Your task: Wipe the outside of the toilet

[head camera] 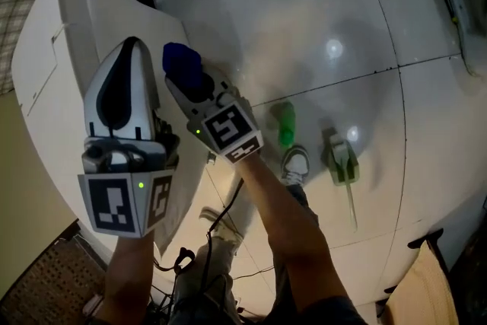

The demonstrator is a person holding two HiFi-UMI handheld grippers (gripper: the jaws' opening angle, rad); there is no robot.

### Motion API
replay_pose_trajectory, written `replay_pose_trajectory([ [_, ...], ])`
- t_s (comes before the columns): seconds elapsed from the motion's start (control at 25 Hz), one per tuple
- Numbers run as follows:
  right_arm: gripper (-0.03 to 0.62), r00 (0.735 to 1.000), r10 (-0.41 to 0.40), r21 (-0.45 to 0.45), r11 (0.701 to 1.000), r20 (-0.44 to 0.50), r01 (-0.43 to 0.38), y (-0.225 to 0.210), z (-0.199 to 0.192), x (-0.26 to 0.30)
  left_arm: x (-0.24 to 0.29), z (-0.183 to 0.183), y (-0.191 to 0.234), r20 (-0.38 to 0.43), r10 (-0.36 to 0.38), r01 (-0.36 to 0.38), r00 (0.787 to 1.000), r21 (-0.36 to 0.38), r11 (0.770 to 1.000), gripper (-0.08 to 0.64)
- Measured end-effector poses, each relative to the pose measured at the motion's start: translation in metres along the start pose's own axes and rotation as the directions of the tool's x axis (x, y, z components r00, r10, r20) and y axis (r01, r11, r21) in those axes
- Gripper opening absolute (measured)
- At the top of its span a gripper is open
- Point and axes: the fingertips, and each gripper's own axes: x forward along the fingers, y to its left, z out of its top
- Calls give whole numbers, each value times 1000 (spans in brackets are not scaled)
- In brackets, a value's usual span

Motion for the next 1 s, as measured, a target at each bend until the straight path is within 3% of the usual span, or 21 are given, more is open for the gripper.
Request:
replay_pose_trajectory([
  [0.2,75,998,50,-15,999,-34,-51,-50,-11,48,9,-49,5,-81,108,-109,991,-4,994,14],
  [0.28,75,995,76,-25,997,-60,-78,-61,-20,68,14,-70,3,-126,148,-154,981,-41,987,14],
  [0.6,75,983,158,-42,986,-97,-163,-74,-50,125,20,-114,9,-178,231,-244,956,-55,968,14],
  [0.8,75,975,180,-19,983,-128,-184,-58,-72,108,11,-124,15,-204,254,-272,945,-66,960,12],
  [1.0,75,976,157,70,987,-151,-148,-20,-101,40,-12,-120,2,-219,227,-243,949,-46,969,12],
])
